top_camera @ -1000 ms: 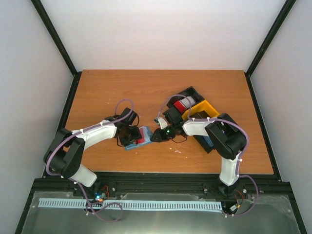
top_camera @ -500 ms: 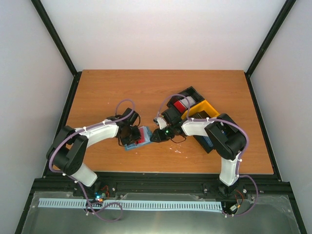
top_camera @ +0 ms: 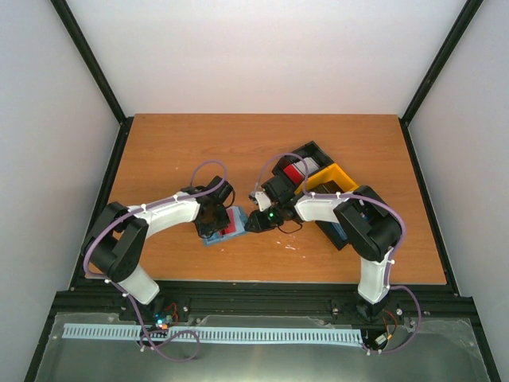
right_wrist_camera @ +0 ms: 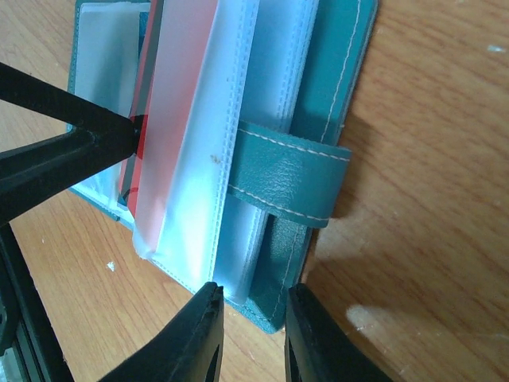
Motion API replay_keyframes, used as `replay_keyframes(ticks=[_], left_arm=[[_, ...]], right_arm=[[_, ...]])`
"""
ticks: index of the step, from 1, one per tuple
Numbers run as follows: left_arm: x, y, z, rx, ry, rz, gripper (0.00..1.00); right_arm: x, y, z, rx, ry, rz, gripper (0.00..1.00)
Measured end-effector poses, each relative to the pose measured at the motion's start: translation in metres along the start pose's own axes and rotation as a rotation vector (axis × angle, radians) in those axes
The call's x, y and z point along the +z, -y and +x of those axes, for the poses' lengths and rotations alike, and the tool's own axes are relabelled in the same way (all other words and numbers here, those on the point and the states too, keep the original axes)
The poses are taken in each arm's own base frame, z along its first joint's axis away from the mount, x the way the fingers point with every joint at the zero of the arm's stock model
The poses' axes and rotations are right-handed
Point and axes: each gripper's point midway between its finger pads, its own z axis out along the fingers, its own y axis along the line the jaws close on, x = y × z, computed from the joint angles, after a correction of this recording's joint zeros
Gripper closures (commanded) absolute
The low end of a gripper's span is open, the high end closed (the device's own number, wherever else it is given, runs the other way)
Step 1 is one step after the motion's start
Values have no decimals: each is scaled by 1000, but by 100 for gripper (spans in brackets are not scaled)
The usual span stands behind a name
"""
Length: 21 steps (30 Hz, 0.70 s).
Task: Put the credit cards into the card holder
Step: Insert the credit card into the card holder.
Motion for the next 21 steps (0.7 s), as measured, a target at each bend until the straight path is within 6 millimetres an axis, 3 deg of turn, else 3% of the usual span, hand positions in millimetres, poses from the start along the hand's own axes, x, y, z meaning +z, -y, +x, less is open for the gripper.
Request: replay_keyframes(ticks=[5, 9, 13, 21], left_arm=[[0, 3, -1, 0, 8, 23, 72], [0, 6, 4, -3, 4, 72, 83], [2, 10, 6, -11, -2, 110, 87], [4, 20, 11, -19, 1, 214, 86]], right_arm=[[0, -1, 0, -10, -1, 10, 77], [1, -1, 0, -14, -3, 18, 77], [1, -1, 0, -16, -4, 23, 77], [1, -2, 0, -17, -6, 26, 77]])
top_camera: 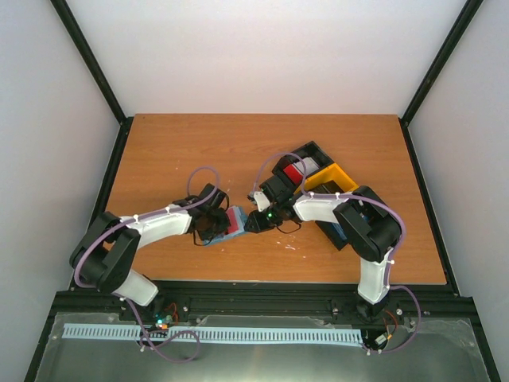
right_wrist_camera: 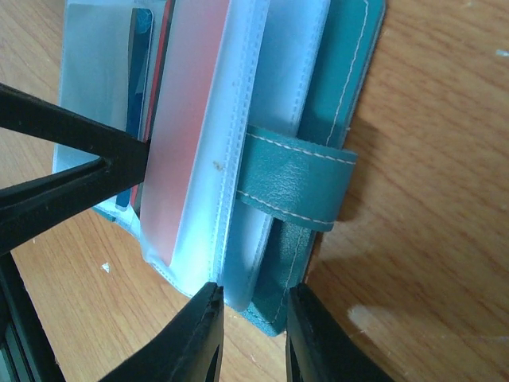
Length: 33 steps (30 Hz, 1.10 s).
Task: Put the credit cards into the card holder
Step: Insert the credit card into the card holder.
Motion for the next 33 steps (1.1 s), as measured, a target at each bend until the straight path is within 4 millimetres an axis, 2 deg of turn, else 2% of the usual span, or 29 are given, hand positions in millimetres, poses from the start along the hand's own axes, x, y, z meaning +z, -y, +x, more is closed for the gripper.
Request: replay_keyframes(ticks=[5, 13, 14, 18, 19, 21, 24, 29, 31, 33], left_arm=[[-5, -6, 1, -27, 22, 9, 80], [-15, -24, -3, -76, 71, -70, 79], [-16, -25, -3, -80, 74, -75, 77], [-21, -27, -6, -100, 97, -79, 60], [-22, -27, -7, -100, 102, -76, 54], [-25, -26, -8, -107, 115, -64, 36], [-30, -23, -9, -104, 132, -24, 25], [-26, -18, -6, -101, 109, 78, 25], [-25, -14, -8, -107, 101, 124, 29], [-24, -11, -10, -112, 93, 164, 38]], right_arm=[[0, 0, 0, 0, 0, 0, 77], [0, 0, 0, 0, 0, 1, 77], [0, 0, 0, 0, 0, 1, 77], [0, 0, 0, 0, 0, 1, 77], [0, 0, 0, 0, 0, 1, 77], [0, 0, 0, 0, -1, 0, 77], [0, -1, 0, 3, 1, -1, 73], [1, -3, -2, 25, 11, -11, 70], [2, -4, -3, 34, 19, -15, 70], [2, -4, -4, 41, 25, -18, 70]])
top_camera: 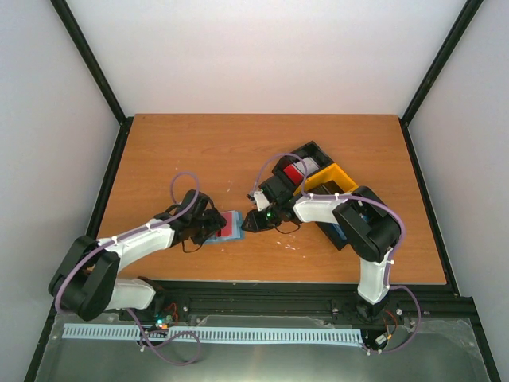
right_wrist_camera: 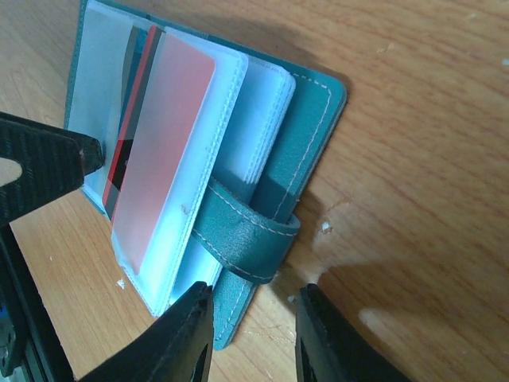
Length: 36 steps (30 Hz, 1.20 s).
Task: Put the credit cards into the card holder
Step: Insert the credit card into the card holder.
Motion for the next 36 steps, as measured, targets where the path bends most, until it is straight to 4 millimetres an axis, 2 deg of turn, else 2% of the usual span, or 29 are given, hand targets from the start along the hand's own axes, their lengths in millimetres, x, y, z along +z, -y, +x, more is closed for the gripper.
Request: replay_keyframes(ticks=[3, 9, 17, 23, 26, 29, 31, 32, 36], left_arm=[[1, 1, -1, -1, -11, 28, 44], [4, 4, -2, 18, -31, 57, 45], [19, 14, 4, 64, -101, 91, 50], [19, 18, 8, 114, -122, 117, 51], [19, 19, 6, 135, -115, 115, 50], [18, 19, 1, 152, -94, 103, 41], [17, 19, -2, 160, -82, 89, 39], [17, 20, -3, 164, -77, 86, 40], [17, 20, -5, 167, -70, 78, 53]], right_arm=[[0, 0, -1, 8, 4, -2, 70], [0, 0, -1, 16, 6, -3, 70], [1, -1, -1, 19, 5, -6, 71], [1, -1, -1, 19, 5, -6, 71], [1, 0, -1, 21, 6, -5, 71], [1, 0, -1, 23, 7, -3, 71], [1, 0, -1, 24, 8, -3, 71], [1, 0, -2, 25, 10, -2, 71], [1, 0, -2, 27, 14, -1, 71]])
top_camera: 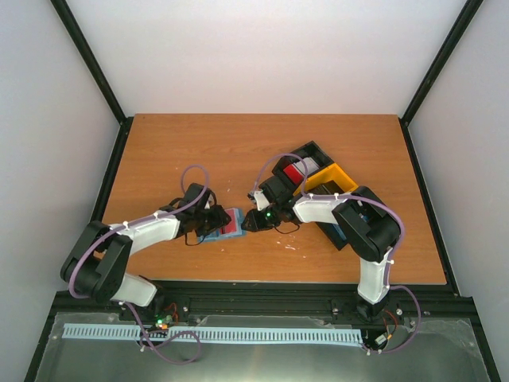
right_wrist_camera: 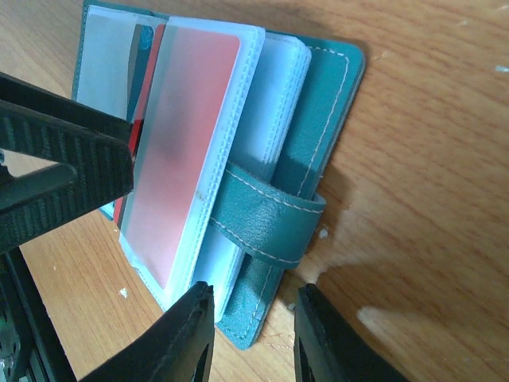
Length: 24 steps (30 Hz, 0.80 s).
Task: Put the credit cards into the card holder
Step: Insert the credit card into the card holder.
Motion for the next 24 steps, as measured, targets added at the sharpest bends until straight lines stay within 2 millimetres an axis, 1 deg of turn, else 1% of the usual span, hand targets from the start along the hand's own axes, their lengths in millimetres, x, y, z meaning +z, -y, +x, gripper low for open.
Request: replay_keyframes(ticks=[1, 3, 5, 9, 10, 13, 14, 16, 20, 24], left_arm=[[1, 0, 1, 3, -4, 0, 56], [2, -1, 3, 3, -15, -2, 57], [3, -1, 4, 6, -24, 3, 61], [5, 6, 5, 17, -35, 36, 62], [5, 7, 5, 18, -36, 41, 60], [6, 8, 5, 24, -37, 46, 51], [6, 7, 4, 27, -34, 44, 47], [5, 4, 3, 26, -25, 24, 43], [-5, 0, -5, 19, 15, -26, 36], [-19, -4, -16, 3, 80, -69, 25]], right_arm=[[0, 0, 0, 0, 0, 0, 70], [0, 0, 0, 0, 0, 1, 70], [0, 0, 0, 0, 2, 3, 71], [0, 0, 0, 0, 2, 3, 71], [0, 1, -1, 0, 3, 5, 71], [-1, 3, -2, 1, 17, 24, 71], [-3, 4, -3, 2, 23, 32, 71], [-7, 8, -3, 8, 39, 62, 70], [-20, 11, -9, 16, 85, 115, 69], [-34, 2, -20, 1, 139, 119, 69]])
